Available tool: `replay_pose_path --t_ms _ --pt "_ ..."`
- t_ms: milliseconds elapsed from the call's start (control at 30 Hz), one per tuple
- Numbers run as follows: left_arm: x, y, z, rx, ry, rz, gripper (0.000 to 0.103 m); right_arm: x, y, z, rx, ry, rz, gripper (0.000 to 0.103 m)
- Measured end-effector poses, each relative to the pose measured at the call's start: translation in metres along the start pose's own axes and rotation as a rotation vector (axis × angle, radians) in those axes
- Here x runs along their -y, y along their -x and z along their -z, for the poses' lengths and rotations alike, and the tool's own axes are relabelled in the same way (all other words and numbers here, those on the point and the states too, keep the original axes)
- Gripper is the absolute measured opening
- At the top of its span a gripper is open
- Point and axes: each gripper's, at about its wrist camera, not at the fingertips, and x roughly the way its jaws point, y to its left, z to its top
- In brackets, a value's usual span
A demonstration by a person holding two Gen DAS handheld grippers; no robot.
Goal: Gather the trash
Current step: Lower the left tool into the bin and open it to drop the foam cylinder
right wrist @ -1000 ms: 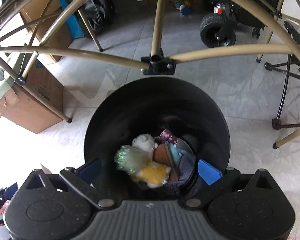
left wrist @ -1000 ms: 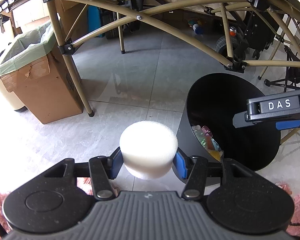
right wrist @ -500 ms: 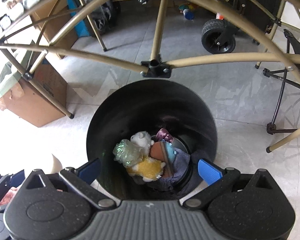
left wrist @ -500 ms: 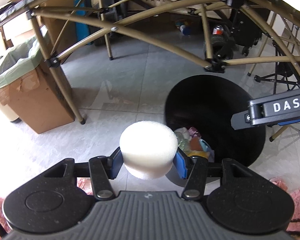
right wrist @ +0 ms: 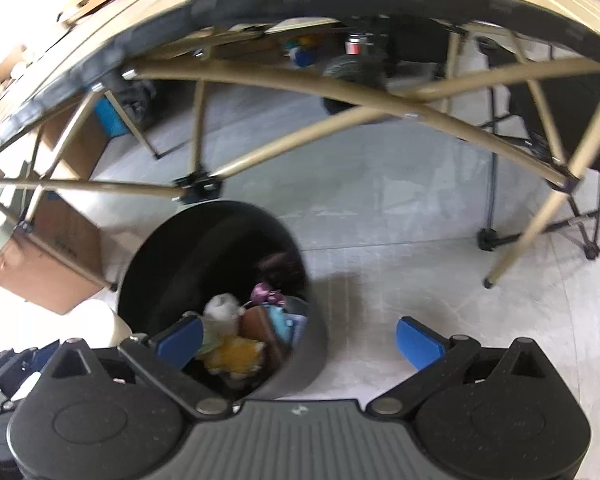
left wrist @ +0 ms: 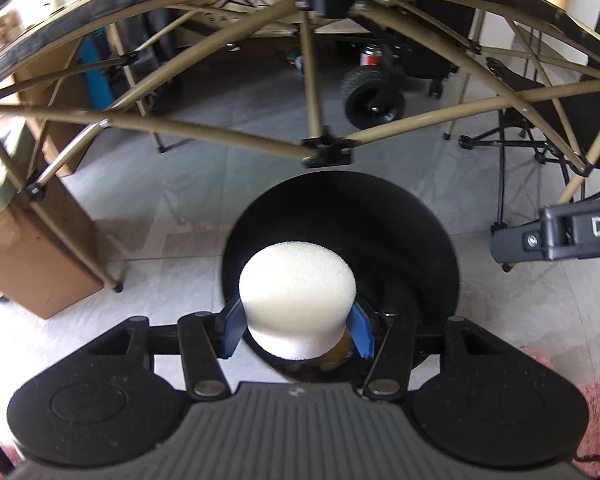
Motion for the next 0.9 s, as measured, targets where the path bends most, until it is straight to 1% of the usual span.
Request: replay_pose_path --t_ms 133,267,367,533,733,833,867,900 --pt "0.015 -0.007 -0.009 -0.022 -0.02 0.025 0.054 0.025 0.005 0.002 0.008 -0.05 0.016 0.103" --pt "0.024 -0.018 -0.017 -0.072 -0.01 0.056 0.054 0.046 0.009 0.005 0.024 -0.101 0.024 0.103" --pt "0.029 -0.027 -0.023 -0.105 -0.004 0.06 0.054 0.058 0.012 0.006 0.046 -0.141 0.023 0.103" --pt "0.031 -0.043 -0.031 -0.168 0.041 0.083 0.054 0.067 0.011 0.007 0.049 -0.173 0.031 0.103" --pt "0.036 -0.052 -0.034 -0.201 0.049 0.089 0.054 0.073 0.008 0.009 0.037 -0.185 0.042 0.103" --pt "0.038 -0.053 -0.034 -0.2 0.05 0.082 0.056 0.074 0.007 0.01 0.038 -0.188 0.042 0.103" --pt "0.039 -0.053 -0.034 -0.201 0.052 0.083 0.057 0.074 0.007 0.01 0.039 -0.189 0.042 0.103" --pt "0.039 -0.053 -0.034 -0.201 0.058 0.08 0.063 0.074 0.007 0.011 0.04 -0.19 0.042 0.103"
